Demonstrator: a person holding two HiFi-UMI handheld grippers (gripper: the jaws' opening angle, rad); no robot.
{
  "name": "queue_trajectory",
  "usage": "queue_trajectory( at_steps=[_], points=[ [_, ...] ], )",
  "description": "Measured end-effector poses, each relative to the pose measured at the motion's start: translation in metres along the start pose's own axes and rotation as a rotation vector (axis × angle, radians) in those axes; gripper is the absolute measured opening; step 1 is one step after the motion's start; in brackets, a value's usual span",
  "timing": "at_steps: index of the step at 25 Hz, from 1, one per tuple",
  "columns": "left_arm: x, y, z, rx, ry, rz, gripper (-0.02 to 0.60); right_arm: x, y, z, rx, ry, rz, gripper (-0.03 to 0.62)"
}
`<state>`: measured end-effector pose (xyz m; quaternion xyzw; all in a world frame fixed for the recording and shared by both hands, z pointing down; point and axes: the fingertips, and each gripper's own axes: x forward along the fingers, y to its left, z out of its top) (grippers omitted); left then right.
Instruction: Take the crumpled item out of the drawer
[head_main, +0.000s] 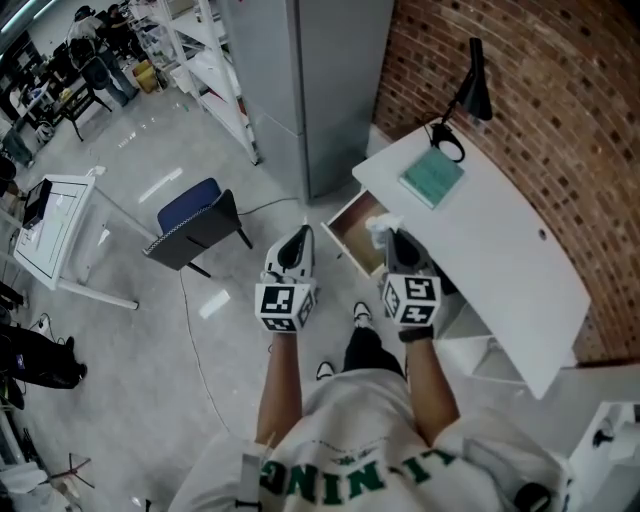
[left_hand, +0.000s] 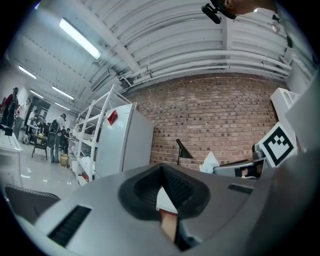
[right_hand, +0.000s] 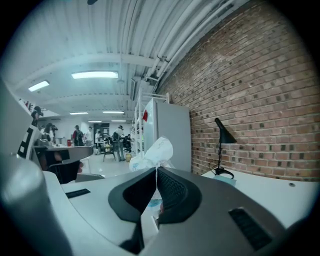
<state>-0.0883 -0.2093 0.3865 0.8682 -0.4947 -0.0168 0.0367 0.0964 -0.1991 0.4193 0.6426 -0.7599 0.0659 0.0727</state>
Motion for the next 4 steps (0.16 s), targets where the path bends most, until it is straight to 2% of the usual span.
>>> queue_trajectory(
  at_steps=[4],
  points=[
    [0.02, 0.007, -0.014, 0.008, 0.028, 0.003, -0.006, 0.02, 0.001, 0.003, -0.026, -0.019, 0.056, 0.011]
  ],
)
